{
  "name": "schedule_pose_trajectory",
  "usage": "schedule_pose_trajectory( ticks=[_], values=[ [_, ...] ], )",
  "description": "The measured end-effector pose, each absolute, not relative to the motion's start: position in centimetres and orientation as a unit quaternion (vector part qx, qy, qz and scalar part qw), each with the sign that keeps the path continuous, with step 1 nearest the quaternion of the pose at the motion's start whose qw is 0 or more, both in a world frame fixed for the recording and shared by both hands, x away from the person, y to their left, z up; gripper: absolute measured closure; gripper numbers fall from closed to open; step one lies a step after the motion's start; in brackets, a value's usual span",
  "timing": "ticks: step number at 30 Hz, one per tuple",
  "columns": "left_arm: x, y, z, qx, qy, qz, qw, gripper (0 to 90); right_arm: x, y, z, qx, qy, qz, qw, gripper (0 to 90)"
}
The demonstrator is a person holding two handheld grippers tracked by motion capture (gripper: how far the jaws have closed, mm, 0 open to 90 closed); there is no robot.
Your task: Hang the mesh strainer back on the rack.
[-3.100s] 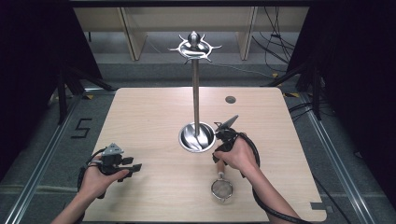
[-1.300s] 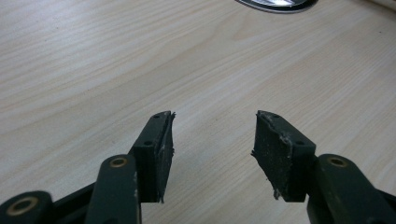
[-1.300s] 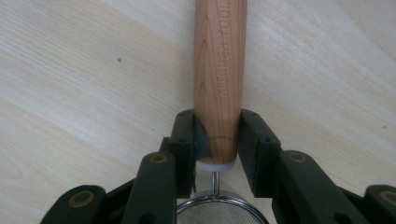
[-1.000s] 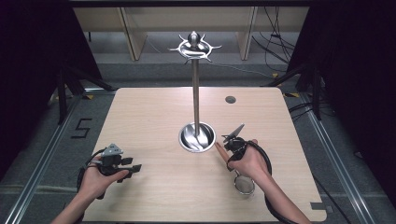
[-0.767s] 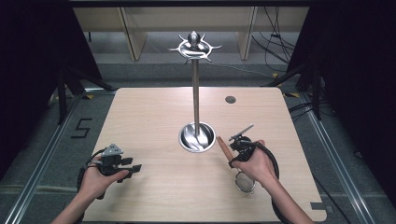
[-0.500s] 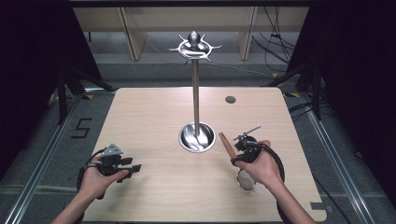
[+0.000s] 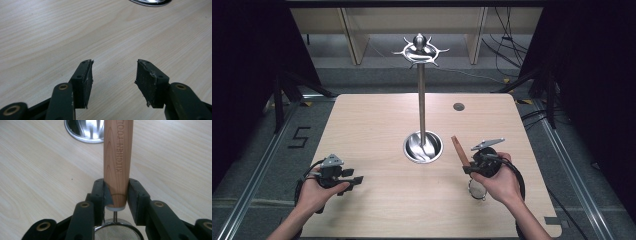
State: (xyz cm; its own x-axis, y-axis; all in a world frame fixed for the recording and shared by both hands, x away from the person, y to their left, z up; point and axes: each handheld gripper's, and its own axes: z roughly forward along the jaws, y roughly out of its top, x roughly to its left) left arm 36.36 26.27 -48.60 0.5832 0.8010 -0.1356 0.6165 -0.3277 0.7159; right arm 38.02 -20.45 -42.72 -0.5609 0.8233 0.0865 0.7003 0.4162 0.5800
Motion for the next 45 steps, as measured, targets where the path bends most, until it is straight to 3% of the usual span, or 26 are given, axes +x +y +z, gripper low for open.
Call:
schedule_pose_trajectory(
  ticks=[18,20,22,26,34,37,38,45],
  values=[
    [36.3,26.3,-48.6,0.804,0.44,0.119,0.381,46.0,37.6,-21.0,-41.1,0.438,0.803,0.367,0.169,69.3],
    [36.3,26.4,-48.6,0.805,0.441,0.12,0.379,45.9,37.5,-21.0,-40.9,0.449,0.796,0.376,0.156,69.3],
    [36.4,26.6,-48.4,0.815,0.43,0.119,0.369,45.9,37.6,-21.2,-40.8,0.434,0.798,0.381,0.174,69.3],
    [36.3,26.6,-48.5,0.812,0.433,0.12,0.372,45.7,37.4,-20.9,-40.4,0.455,0.781,0.398,0.158,69.3],
    [36.3,26.4,-48.6,0.805,0.442,0.12,0.376,45.7,37.4,-21.0,-39.5,0.455,0.771,0.415,0.162,69.3],
    [36.4,26.4,-48.6,0.806,0.44,0.118,0.377,45.7,37.6,-21.3,-39.3,0.436,0.777,0.414,0.186,69.3],
    [36.4,26.4,-48.6,0.806,0.442,0.121,0.374,45.7,37.4,-21.0,-39.2,0.455,0.77,0.417,0.161,69.3],
    [36.3,26.3,-48.7,0.805,0.441,0.117,0.379,45.7,37.6,-21.0,-38.3,0.448,0.761,0.435,0.177,69.3]
  ],
)
